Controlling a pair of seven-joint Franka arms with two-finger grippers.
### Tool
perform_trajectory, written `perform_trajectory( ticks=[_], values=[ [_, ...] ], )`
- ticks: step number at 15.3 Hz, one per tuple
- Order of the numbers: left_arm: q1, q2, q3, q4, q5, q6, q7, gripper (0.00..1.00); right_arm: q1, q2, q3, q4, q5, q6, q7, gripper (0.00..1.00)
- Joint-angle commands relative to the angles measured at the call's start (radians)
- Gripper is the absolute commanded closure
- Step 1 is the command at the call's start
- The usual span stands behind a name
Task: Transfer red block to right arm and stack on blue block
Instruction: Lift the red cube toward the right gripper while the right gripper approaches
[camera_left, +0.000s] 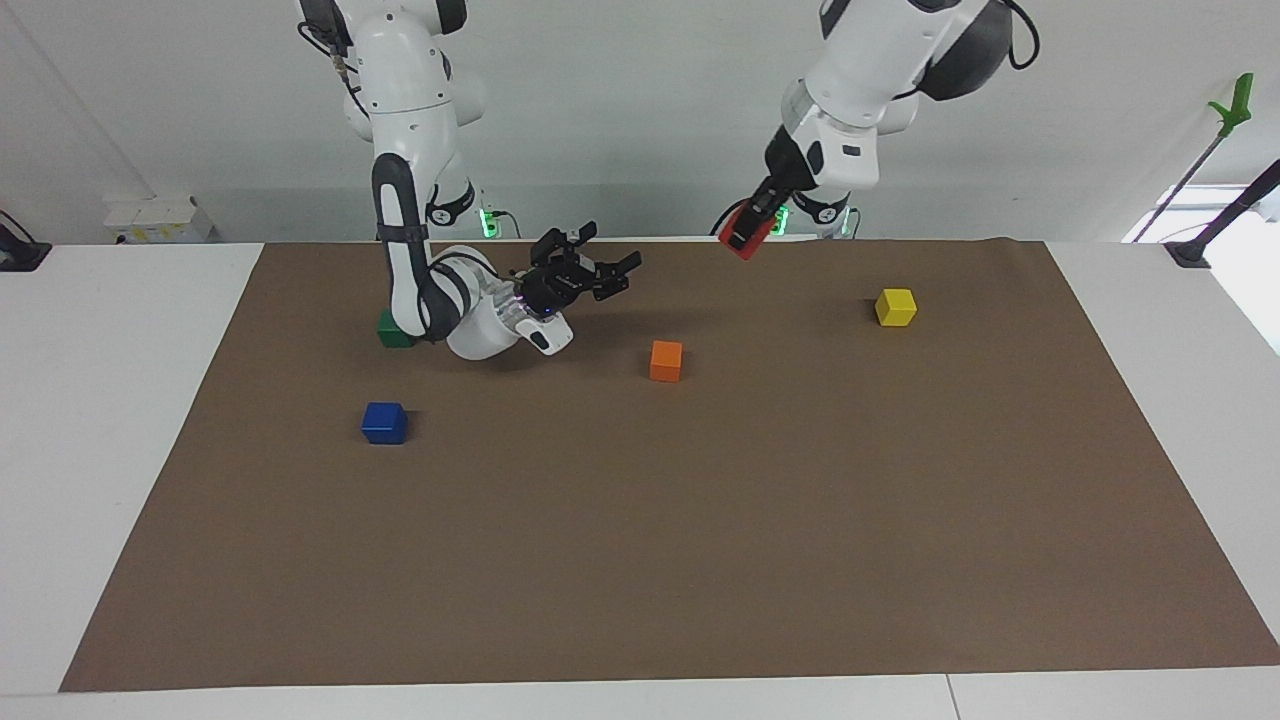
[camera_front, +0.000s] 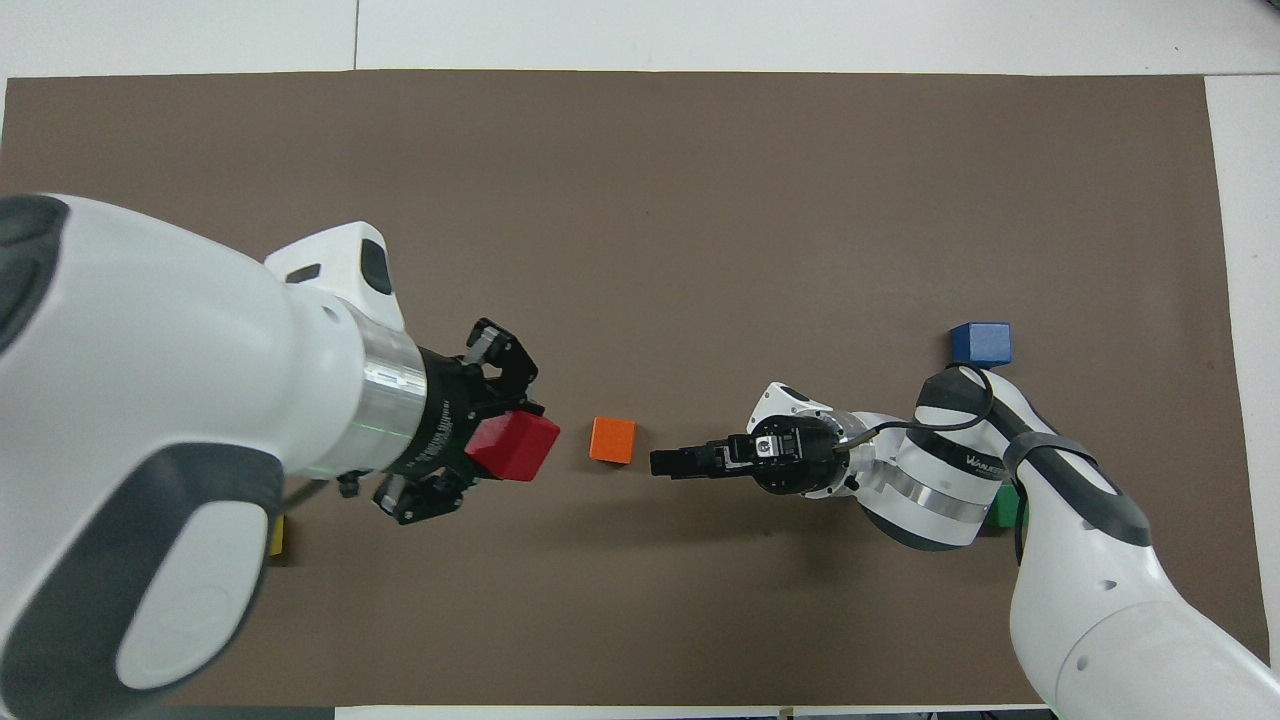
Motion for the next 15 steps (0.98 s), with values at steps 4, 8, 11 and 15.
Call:
perform_trajectory(
  ticks=[4,8,11,15],
  values=[
    [0.008,-0.044,-0.036,-0.085,-0.140,0.116,-0.484,1.00,0.059,0.058,0.011,0.036,0.087,-0.056,-0.062,0.00],
    [0.012,-0.129,-0.034,-0.243,-0.259,0.240,-0.520,1.00,0.060,0.057,0.043,0.035,0.105,-0.079,-0.062,0.00],
    [0.002,-0.159,-0.036,-0.309,-0.289,0.318,-0.519,1.00,0.082,0.055,0.049,0.035,0.150,-0.082,-0.062,0.00],
    [0.001,-0.173,-0.036,-0.329,-0.364,0.326,-0.513,1.00,0.083,0.052,0.089,0.032,0.185,-0.084,-0.059,0.00]
  ],
)
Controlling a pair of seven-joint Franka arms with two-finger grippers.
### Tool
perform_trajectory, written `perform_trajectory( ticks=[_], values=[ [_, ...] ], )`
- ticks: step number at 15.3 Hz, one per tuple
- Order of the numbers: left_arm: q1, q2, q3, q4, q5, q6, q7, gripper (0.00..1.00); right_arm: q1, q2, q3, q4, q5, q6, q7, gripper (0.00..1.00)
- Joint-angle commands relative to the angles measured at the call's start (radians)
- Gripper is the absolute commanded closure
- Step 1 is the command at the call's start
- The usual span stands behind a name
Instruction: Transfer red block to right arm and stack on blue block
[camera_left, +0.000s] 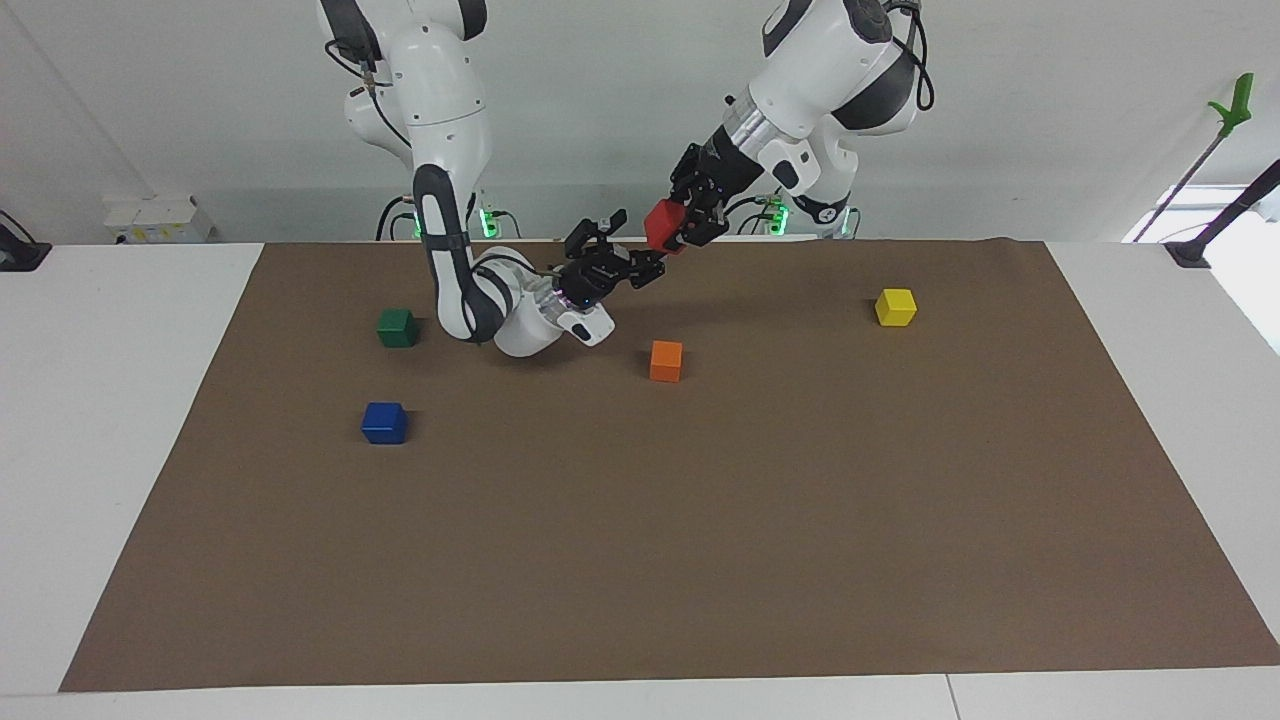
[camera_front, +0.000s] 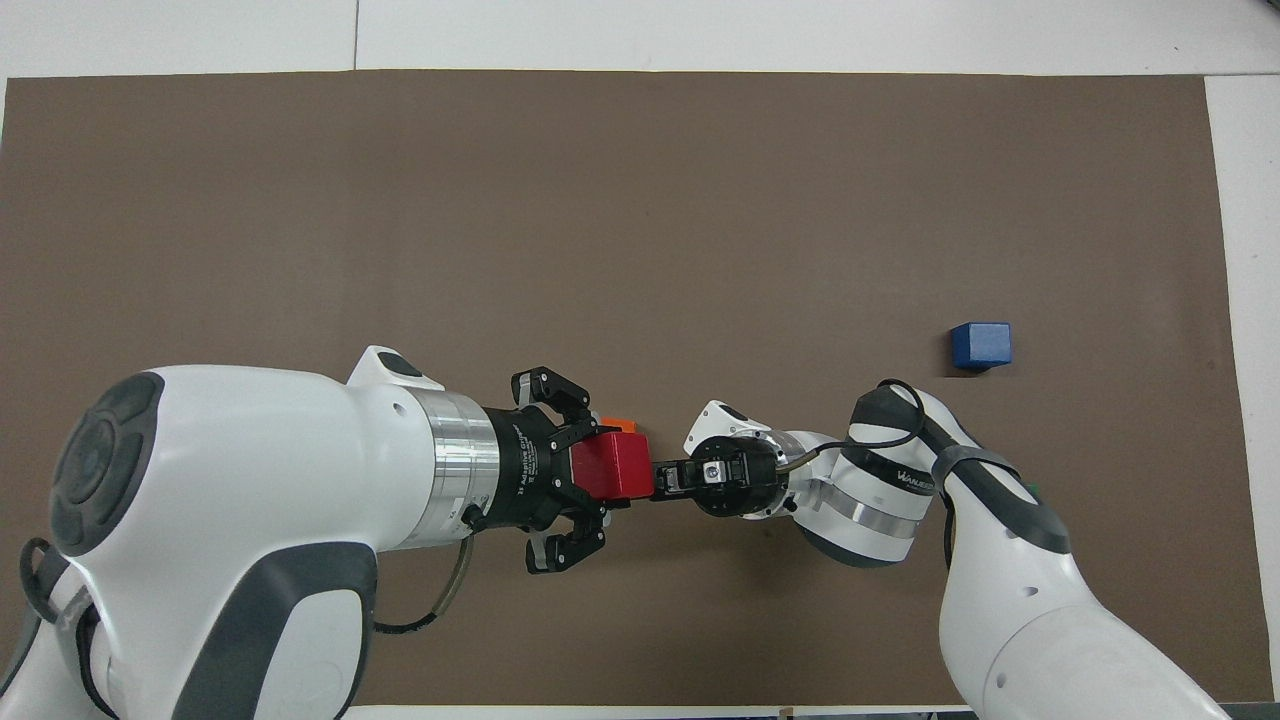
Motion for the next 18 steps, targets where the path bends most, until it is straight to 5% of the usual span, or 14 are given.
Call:
perform_trajectory(
  ticks=[1,4,6,8,9,15,17,18],
  values=[
    [0.000,-0.043,0.004,-0.039,-0.062,0.024,-0.005,1.00,0.004,0.009,0.010,0.005,0.023,-0.021,-0.020,0.00],
    [0.000,-0.049,0.004,-0.053,-0.065,0.023,-0.004,1.00,0.004,0.009,0.011,0.005,0.028,-0.022,-0.022,0.00],
    [0.000,-0.059,0.004,-0.068,-0.065,0.027,-0.002,1.00,0.004,0.009,0.011,0.005,0.028,-0.021,-0.022,0.17],
    [-0.003,-0.064,0.004,-0.071,-0.064,0.026,-0.002,1.00,0.024,0.003,0.015,0.000,0.028,-0.013,-0.034,0.48],
    [-0.014,-0.064,0.004,-0.071,-0.065,0.027,-0.002,1.00,0.038,0.000,0.015,-0.002,0.028,-0.010,-0.040,0.99],
    [-0.020,-0.064,0.005,-0.070,-0.064,0.023,-0.001,1.00,0.037,-0.022,0.013,-0.012,0.023,0.019,-0.034,1.00],
    [-0.015,-0.066,0.007,-0.059,-0.062,0.030,-0.001,0.01,0.033,-0.025,0.013,-0.011,0.023,0.021,-0.033,1.00],
    [-0.015,-0.067,0.008,-0.047,-0.055,0.033,0.002,0.00,0.032,-0.025,0.013,-0.011,0.023,0.021,-0.033,1.00]
  ],
)
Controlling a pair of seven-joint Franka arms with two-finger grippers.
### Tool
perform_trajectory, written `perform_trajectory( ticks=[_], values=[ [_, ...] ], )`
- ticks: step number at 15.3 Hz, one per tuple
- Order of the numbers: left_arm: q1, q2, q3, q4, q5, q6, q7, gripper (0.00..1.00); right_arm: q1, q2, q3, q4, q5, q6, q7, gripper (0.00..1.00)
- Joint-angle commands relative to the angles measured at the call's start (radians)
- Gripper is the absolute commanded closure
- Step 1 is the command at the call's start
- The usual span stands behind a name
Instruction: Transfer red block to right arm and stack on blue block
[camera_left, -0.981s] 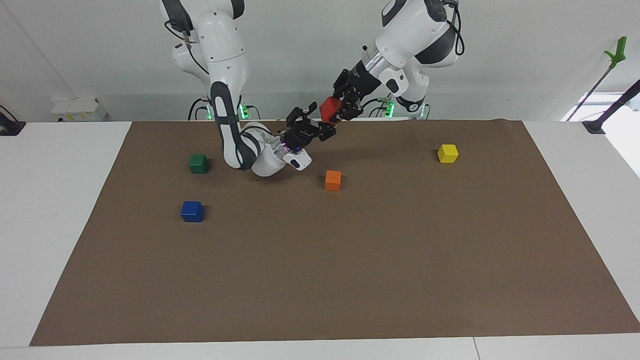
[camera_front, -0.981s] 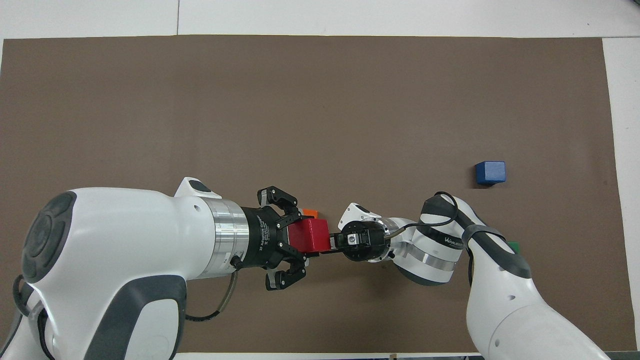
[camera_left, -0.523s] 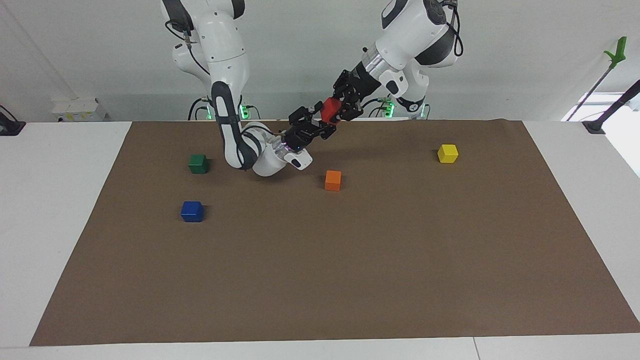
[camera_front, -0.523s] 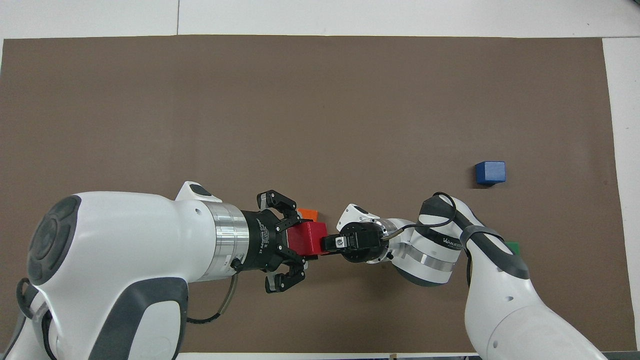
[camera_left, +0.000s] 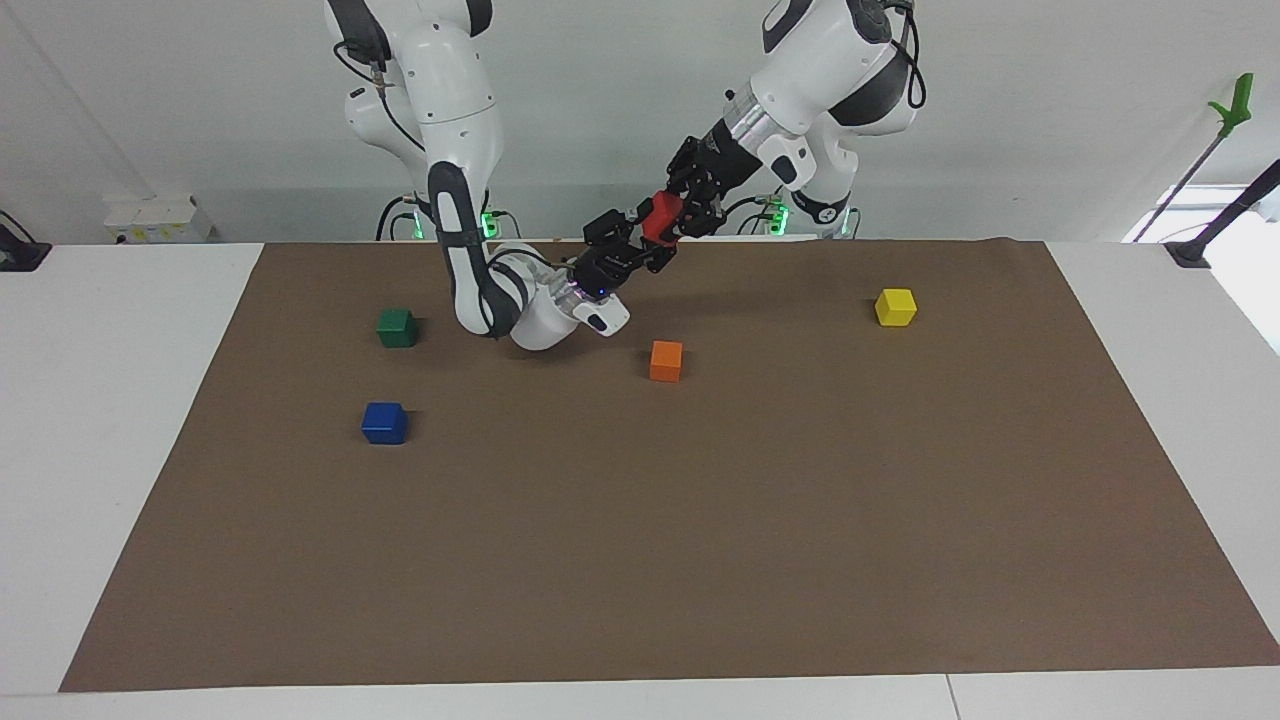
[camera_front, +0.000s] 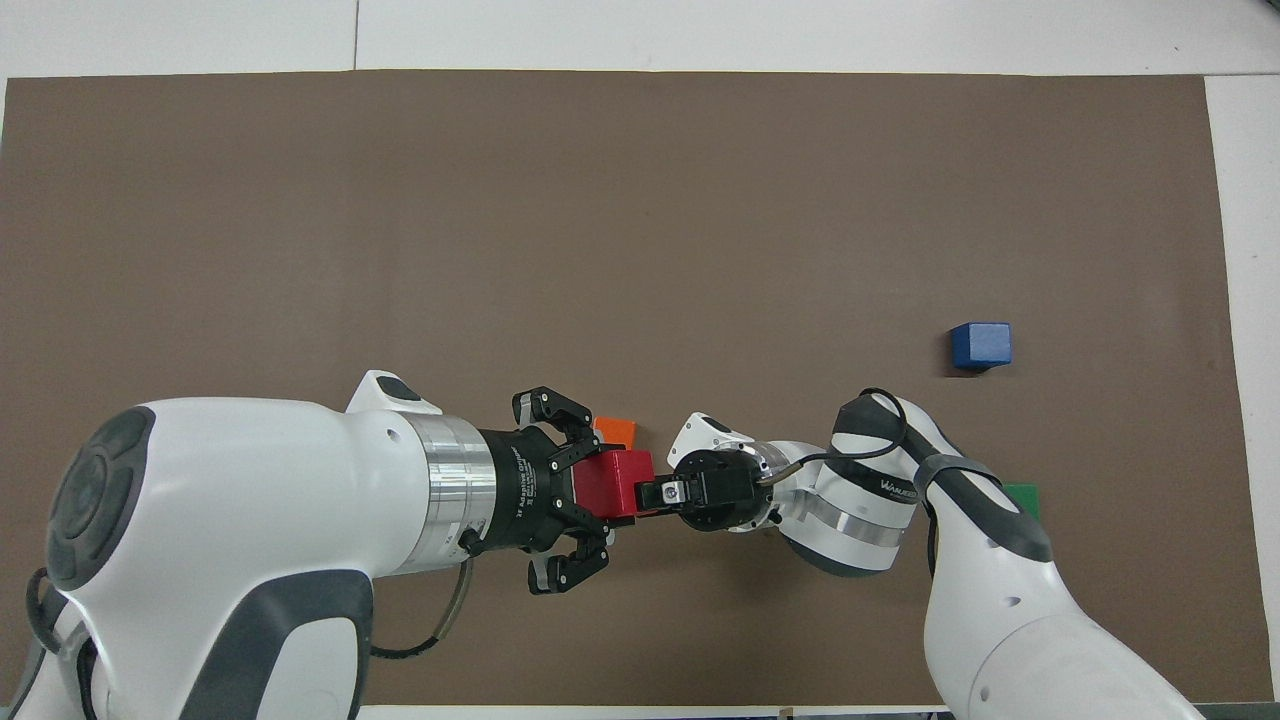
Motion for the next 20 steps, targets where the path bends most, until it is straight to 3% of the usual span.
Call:
perform_trajectory(
  ticks=[1,5,9,12,16,20],
  values=[
    [-0.011,-0.027,0.008,0.012,-0.007,0.030,-0.007,0.00,0.002,-0.023,0.005,-0.008,0.009,0.032,-0.028,1.00],
    [0.036,-0.037,0.014,0.031,-0.003,0.016,-0.001,0.00,-0.001,-0.033,0.002,-0.005,0.004,0.040,-0.002,1.00],
    [0.079,-0.039,0.042,0.028,0.095,-0.042,0.258,0.00,-0.054,-0.098,-0.001,0.000,-0.049,0.141,0.079,1.00],
    [0.173,-0.036,0.069,0.049,0.118,-0.129,0.571,0.00,-0.117,-0.158,-0.002,0.000,-0.120,0.195,0.154,1.00],
    [0.268,-0.033,0.094,0.056,0.304,-0.194,1.031,0.00,-0.246,-0.265,-0.002,0.002,-0.334,0.331,0.244,1.00],
    [0.331,0.005,0.120,0.069,0.533,-0.208,1.511,0.00,-0.353,-0.426,-0.004,0.029,-0.560,0.491,0.442,1.00]
  ],
)
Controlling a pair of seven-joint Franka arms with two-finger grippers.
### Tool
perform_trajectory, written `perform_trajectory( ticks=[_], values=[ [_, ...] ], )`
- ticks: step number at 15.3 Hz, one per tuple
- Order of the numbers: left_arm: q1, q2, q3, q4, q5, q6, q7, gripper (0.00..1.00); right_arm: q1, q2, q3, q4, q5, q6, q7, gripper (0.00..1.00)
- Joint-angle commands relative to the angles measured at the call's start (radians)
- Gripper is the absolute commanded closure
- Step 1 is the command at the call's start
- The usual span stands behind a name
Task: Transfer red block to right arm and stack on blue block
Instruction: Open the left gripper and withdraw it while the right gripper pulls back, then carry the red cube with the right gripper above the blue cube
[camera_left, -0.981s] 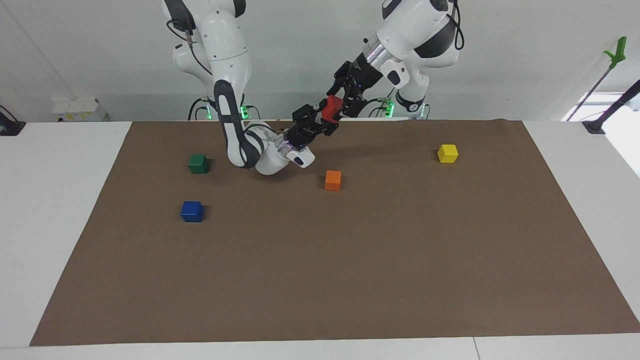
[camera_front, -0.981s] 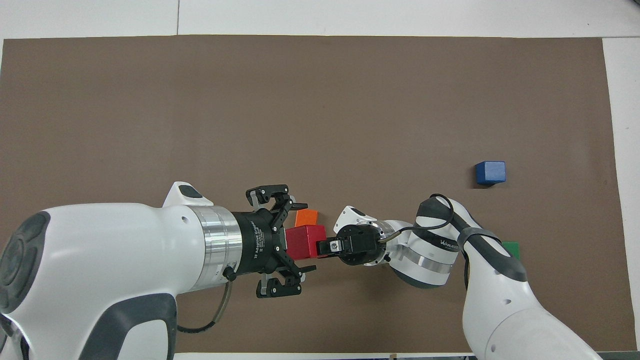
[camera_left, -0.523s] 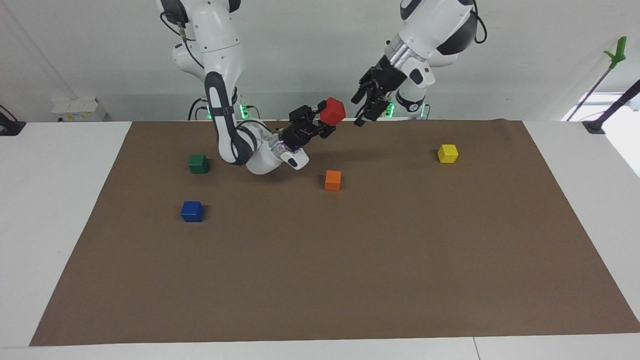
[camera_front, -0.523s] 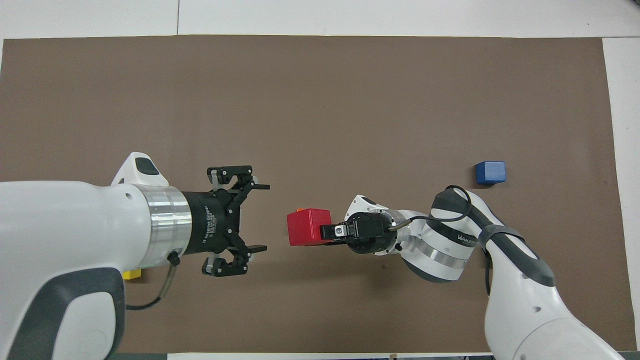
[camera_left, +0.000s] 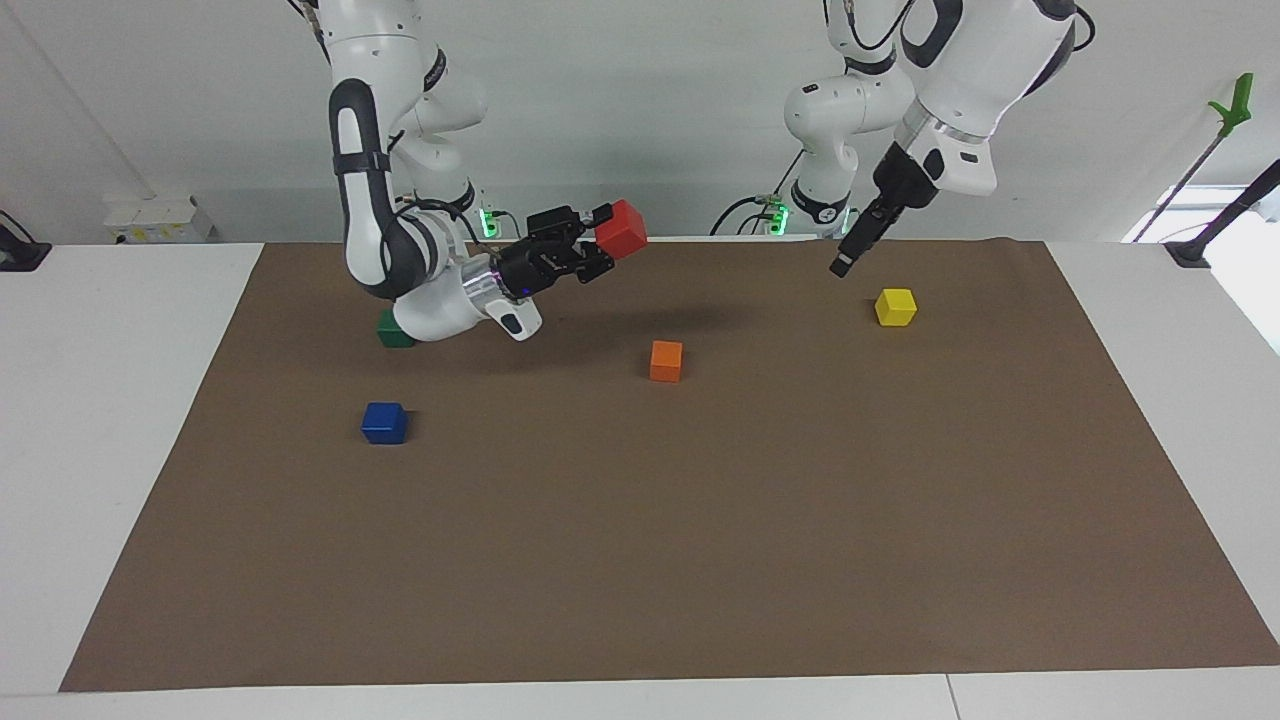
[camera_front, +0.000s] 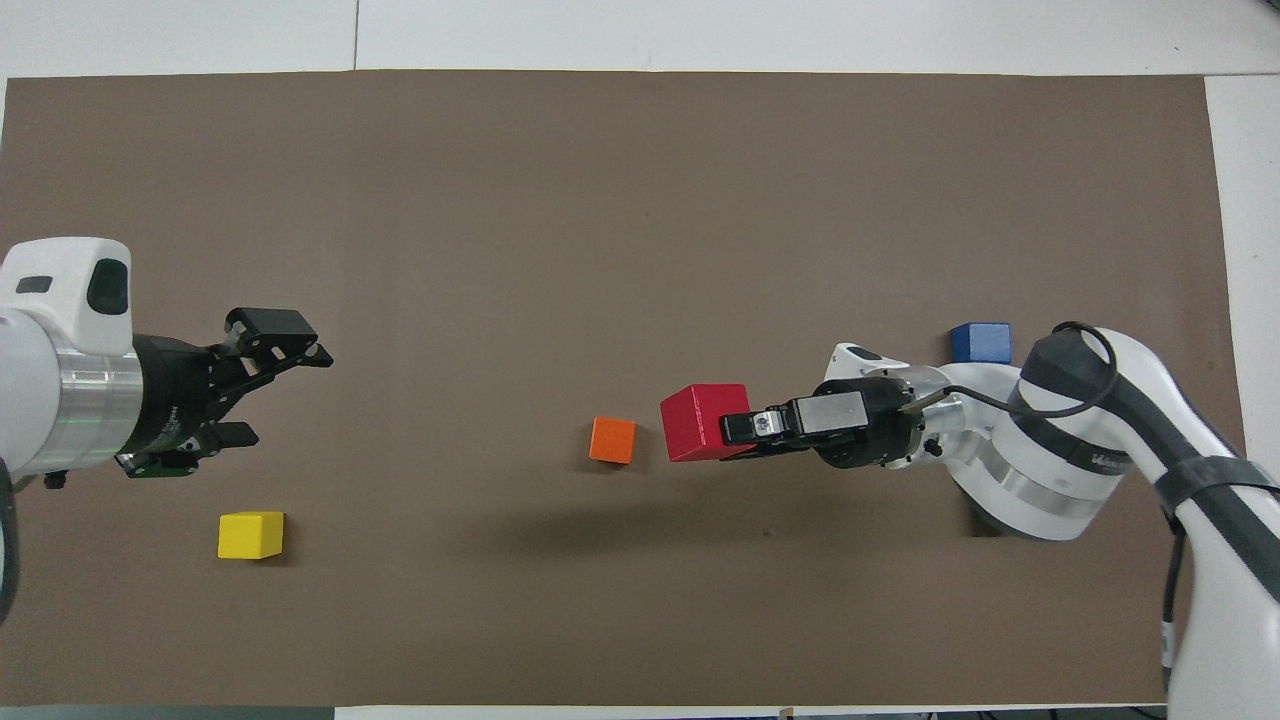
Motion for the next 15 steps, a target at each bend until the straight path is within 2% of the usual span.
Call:
perform_trajectory(
  ticks=[1,3,7,9,11,15],
  values=[
    [0.026,0.067,0.005,0.070,0.150,-0.063,0.281,0.00,-0.063,-0.132,0.006,0.017,-0.147,0.107,0.150,1.00],
    [0.012,0.183,0.002,0.216,0.245,-0.168,0.331,0.00,-0.101,-0.162,0.005,0.056,-0.264,0.118,0.205,1.00],
    [0.026,0.257,0.005,0.347,0.294,-0.228,0.518,0.00,-0.193,-0.182,0.005,0.148,-0.573,0.118,0.239,1.00],
    [0.025,0.253,0.005,0.332,0.296,-0.228,0.521,0.00,-0.207,-0.191,0.005,0.194,-0.716,0.126,0.265,1.00],
    [0.028,0.224,0.005,0.274,0.296,-0.219,0.520,0.00,-0.209,-0.196,0.005,0.252,-0.871,0.165,0.307,1.00],
    [0.055,0.215,0.005,0.275,0.296,-0.219,0.514,0.00,-0.207,-0.194,0.008,0.359,-1.175,0.217,0.360,1.00]
  ],
)
